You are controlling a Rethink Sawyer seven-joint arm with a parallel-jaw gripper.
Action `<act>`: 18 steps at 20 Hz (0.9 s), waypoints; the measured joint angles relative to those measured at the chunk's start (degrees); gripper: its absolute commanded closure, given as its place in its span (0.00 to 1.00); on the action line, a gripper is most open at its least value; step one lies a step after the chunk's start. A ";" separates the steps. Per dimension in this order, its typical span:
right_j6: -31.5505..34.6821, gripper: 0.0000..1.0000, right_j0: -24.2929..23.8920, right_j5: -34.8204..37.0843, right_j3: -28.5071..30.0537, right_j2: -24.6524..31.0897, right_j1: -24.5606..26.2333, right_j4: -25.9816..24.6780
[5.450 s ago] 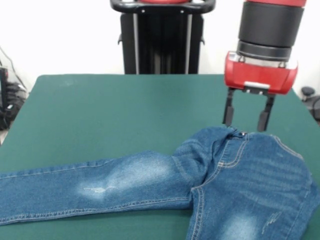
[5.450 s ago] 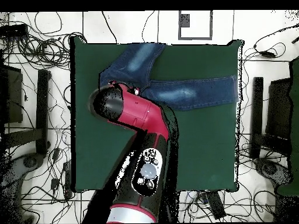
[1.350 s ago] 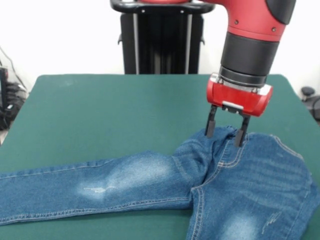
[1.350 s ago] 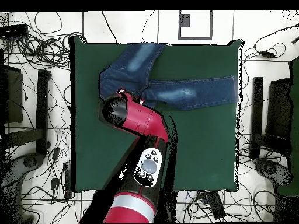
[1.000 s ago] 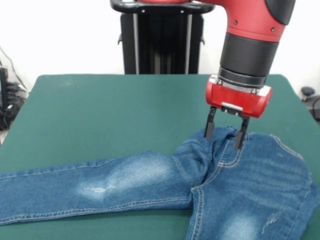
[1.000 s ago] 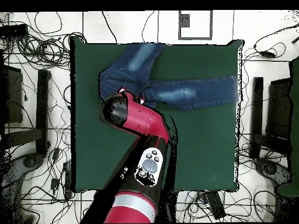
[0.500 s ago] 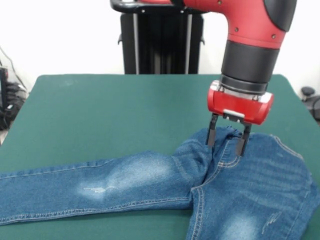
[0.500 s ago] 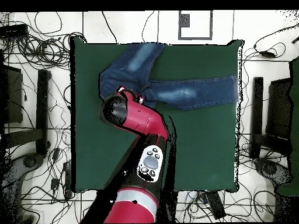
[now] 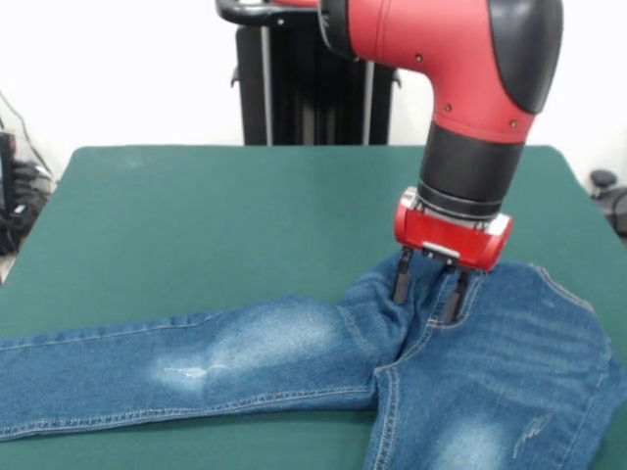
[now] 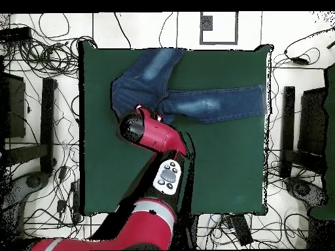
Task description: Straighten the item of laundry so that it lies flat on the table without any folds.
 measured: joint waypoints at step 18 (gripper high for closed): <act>0.00 0.00 1.55 0.00 3.26 0.32 -2.98 0.00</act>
